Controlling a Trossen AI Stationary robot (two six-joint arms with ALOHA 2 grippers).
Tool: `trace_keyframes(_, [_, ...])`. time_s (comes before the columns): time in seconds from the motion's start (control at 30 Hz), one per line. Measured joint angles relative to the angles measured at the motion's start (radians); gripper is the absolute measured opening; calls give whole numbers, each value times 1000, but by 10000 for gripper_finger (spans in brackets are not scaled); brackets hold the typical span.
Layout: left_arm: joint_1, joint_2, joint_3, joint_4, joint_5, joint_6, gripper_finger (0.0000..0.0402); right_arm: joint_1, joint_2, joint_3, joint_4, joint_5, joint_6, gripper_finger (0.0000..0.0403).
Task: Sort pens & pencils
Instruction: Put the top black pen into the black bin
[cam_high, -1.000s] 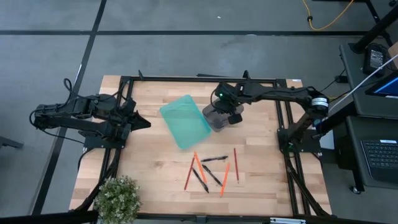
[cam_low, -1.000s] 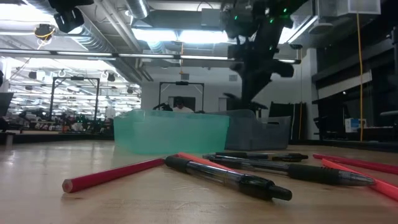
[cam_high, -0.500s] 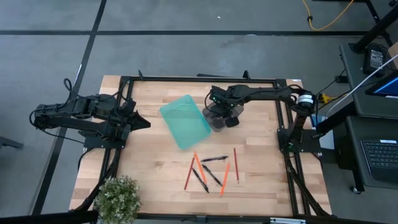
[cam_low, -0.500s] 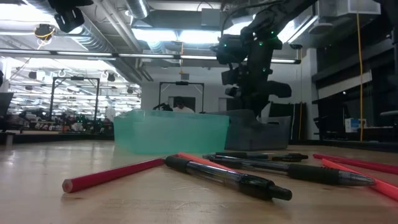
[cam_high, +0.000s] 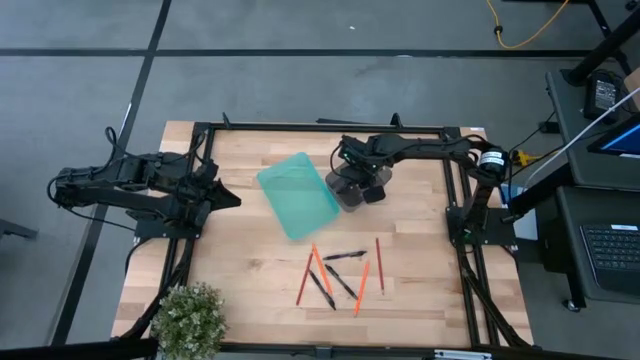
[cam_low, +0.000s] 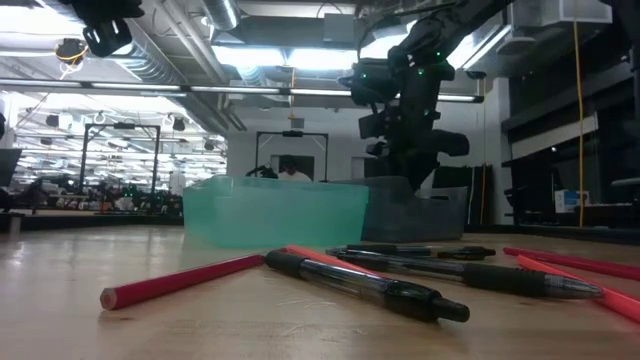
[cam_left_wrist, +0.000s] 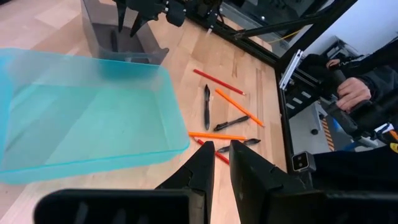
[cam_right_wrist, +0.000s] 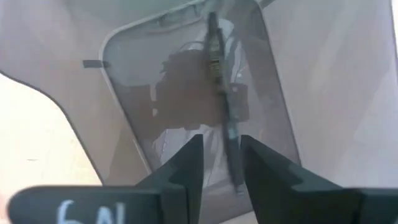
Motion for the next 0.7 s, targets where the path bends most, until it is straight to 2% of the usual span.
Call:
trace_keyframes(0.13, [0,0,0,0,0,0,43,6,-2,53,-82,9,25,123])
trace_keyframes(0.27, [0,0,0,1,0,0,43,36,-3,193,-260,50,89,119])
trace_keyframes(0.33, [0,0,0,1,0,0,43,63,-4,268,-351,-15,166,116])
trace_keyframes(0.43, [0,0,0,1,0,0,43,126,-5,340,-461,-230,311,115])
trace_keyframes(0.5, [0,0,0,1,0,-1,43,189,-6,347,-461,-339,388,114])
trace_keyframes(0.53, [0,0,0,1,0,-1,43,231,-6,341,-448,-355,413,114])
trace_keyframes(0.7, [0,0,0,1,0,-4,43,440,1,245,-273,-266,491,114])
